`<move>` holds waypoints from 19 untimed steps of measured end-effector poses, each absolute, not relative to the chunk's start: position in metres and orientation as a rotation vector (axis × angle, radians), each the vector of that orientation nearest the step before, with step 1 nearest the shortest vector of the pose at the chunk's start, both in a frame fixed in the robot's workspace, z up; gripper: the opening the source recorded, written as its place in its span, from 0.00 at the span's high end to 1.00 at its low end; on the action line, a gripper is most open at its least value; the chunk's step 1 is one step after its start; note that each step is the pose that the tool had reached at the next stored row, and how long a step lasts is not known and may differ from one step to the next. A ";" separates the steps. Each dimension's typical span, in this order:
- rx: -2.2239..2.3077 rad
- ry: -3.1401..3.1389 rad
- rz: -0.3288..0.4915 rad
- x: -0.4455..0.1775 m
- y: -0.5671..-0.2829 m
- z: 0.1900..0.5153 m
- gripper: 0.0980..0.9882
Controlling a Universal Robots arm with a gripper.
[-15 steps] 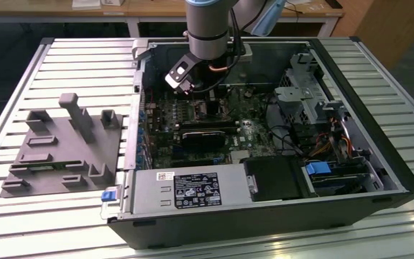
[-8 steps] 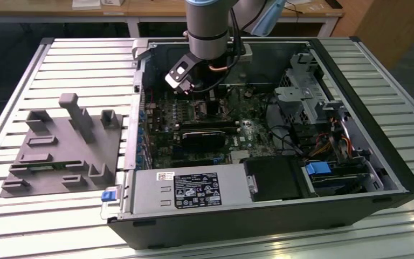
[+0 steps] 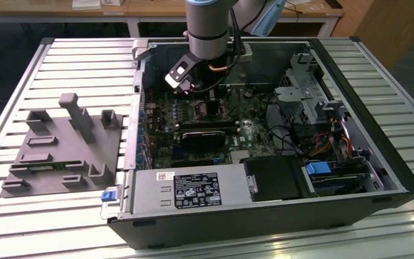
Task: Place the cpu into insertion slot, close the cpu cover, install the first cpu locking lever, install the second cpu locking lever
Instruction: 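Place the cpu into insertion slot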
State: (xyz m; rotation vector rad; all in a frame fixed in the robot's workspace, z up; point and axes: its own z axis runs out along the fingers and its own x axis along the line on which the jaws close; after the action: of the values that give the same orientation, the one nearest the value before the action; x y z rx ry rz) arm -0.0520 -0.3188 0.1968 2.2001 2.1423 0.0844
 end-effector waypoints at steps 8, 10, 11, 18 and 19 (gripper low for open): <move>2.201 2.143 0.087 -0.052 -0.319 0.202 0.42; 2.201 2.143 0.086 -0.052 -0.319 0.204 0.42; 2.201 2.143 0.086 -0.052 -0.319 0.204 0.42; 2.201 2.143 0.087 -0.052 -0.319 0.205 0.42; 2.201 2.143 0.087 -0.052 -0.319 0.205 0.42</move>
State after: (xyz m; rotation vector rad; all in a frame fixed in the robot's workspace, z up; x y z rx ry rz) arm -0.0520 -0.3188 0.2050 2.2012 2.1430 0.0866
